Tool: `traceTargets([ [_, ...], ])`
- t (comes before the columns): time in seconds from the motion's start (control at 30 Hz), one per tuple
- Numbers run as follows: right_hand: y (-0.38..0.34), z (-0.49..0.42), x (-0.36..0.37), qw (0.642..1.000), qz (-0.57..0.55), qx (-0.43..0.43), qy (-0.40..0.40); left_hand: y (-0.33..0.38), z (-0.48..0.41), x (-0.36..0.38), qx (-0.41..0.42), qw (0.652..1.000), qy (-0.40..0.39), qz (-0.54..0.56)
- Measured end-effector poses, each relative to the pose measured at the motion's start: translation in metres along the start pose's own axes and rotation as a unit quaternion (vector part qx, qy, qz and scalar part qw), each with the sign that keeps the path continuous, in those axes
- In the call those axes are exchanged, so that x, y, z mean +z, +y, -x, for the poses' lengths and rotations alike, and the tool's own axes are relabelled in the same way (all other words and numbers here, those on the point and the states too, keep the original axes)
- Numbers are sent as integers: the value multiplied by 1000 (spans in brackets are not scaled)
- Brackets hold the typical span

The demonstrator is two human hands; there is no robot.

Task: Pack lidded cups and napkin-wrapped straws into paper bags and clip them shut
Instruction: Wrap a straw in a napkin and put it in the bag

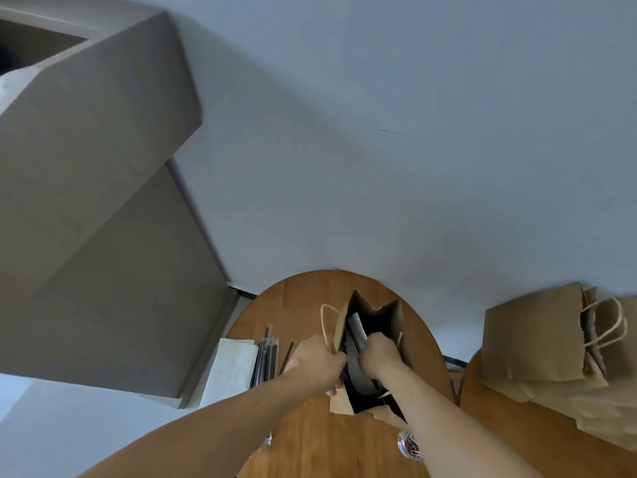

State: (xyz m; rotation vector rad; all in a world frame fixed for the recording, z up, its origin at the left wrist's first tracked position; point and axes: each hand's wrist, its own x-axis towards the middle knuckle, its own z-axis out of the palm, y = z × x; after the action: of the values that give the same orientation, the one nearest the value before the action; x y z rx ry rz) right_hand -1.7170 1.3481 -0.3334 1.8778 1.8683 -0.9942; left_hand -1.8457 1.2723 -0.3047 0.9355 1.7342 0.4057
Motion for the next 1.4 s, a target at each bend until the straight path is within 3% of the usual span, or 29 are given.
traceTargets([
  [0.23, -2, -39, 37, 997, -49, 52, 12, 2, 8, -9, 3, 1000, 4, -18],
  [0.4, 0, -40, 43, 999, -14, 13, 40, -1, 0, -14, 6, 1000, 1, -7],
  [0.67, -18, 1, -2, 977, 157, -120, 84, -2, -10, -14, 16, 999, 7, -34],
  [0.83, -19, 34, -53, 939, 260, -170, 147, 2, -10, -9, 33, 998, 11, -55],
  [0.93, 3, 38, -76, 970, 135, -128, 159, 2, -6, -7, 54, 997, -17, -43],
  [1.07, 34, 37, -83, 988, -106, -59, 98, 0, 0, -1, 54, 997, -60, -20],
  [1.23, 44, 43, -52, 952, -304, -9, -44, 6, 6, 18, 60, 992, -105, -33],
  [1.4, 34, 50, -37, 924, -373, -62, -51, 15, 7, 42, 57, 995, -79, -8],
])
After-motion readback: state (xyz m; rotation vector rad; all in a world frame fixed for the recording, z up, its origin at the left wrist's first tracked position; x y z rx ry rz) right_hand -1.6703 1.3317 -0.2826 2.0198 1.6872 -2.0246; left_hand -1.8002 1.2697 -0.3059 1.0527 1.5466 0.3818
